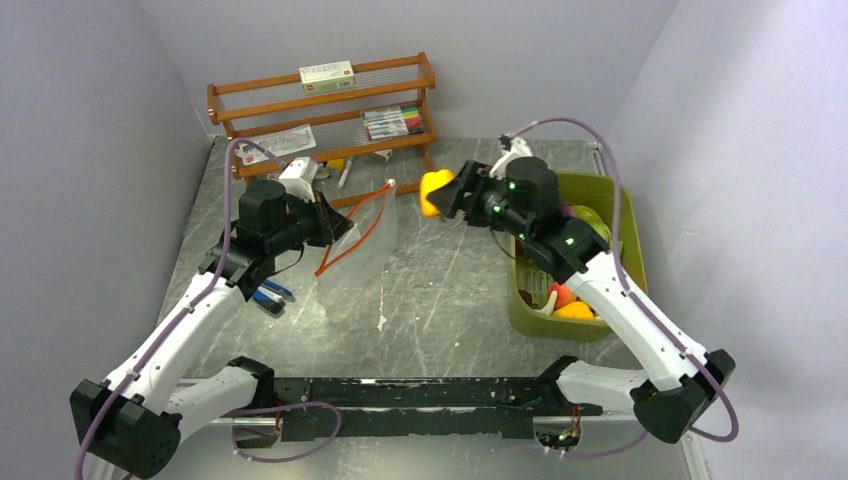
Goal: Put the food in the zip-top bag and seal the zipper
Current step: Place the fake vegetable in the zipper food storage bag.
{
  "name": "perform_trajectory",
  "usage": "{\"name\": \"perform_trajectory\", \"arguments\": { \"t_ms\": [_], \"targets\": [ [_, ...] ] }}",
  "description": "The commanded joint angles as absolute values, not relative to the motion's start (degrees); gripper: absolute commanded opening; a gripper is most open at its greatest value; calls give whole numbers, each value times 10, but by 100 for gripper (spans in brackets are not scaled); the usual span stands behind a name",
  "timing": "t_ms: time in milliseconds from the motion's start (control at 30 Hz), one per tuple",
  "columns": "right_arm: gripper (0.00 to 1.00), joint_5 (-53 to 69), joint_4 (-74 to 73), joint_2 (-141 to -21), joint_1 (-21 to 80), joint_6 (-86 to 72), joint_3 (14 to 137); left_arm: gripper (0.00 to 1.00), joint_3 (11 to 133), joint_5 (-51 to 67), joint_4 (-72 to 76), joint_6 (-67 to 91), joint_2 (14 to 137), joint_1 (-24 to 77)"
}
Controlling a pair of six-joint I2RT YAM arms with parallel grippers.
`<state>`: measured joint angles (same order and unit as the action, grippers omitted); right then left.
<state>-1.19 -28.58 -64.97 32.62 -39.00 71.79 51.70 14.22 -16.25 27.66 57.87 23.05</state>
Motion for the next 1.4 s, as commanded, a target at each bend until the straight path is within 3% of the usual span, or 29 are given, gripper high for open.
{"name": "perform_trajectory", "arguments": {
  "t_ms": [0,433,867,1000,1367],
  "targets": [
    [41,17,-151,-669,408,-471,710,7,510,168,-150,298,565,234],
    [40,18,-80,-795,514,-569,750,7,492,184,-132,318,566,234],
    [42,-26,-229,-809,519,-561,761,7,495,159,-142,309,575,234],
    [52,-27,-251,-824,519,-563,777,7,497,152,-145,308,571,234],
    [62,-23,-241,-829,521,-571,770,7,491,147,-146,305,571,234]
  ]
}}
